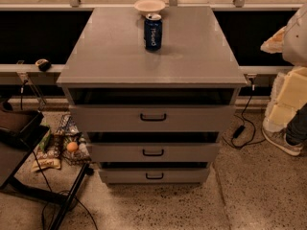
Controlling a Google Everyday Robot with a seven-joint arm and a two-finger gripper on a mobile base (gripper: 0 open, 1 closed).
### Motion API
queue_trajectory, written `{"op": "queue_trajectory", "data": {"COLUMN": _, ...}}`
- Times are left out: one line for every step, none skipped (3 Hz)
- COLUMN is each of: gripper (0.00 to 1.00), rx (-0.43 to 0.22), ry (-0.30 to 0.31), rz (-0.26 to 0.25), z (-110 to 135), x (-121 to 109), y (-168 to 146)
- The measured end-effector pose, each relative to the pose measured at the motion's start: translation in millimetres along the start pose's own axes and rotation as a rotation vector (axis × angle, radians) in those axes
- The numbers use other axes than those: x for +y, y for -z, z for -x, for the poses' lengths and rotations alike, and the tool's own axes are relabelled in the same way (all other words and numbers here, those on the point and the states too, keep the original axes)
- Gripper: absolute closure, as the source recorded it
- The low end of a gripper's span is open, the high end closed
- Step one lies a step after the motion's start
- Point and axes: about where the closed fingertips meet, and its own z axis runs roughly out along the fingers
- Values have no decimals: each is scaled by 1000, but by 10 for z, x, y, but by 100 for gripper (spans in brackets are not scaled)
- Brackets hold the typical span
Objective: Open top drawer
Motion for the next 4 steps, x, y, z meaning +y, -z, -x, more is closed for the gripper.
{"op": "queue_trajectory", "data": {"gripper": 0, "rx": 1, "ry": 2, "rz": 4, "z": 1, "x": 6, "y": -33}}
{"op": "queue_trajectory", "data": {"gripper": 0, "rx": 18, "ry": 21, "rz": 52, "z": 15, "x": 93, "y": -452}}
{"op": "queue_trajectory", "data": {"gripper": 0, "rx": 22, "ry": -7, "rz": 142, "z": -86, "x": 211, "y": -1238}}
{"op": "queue_trajectory", "data": {"gripper": 0, "rx": 34, "ry": -9, "rz": 174, "z": -105, "x": 187, "y": -1909}}
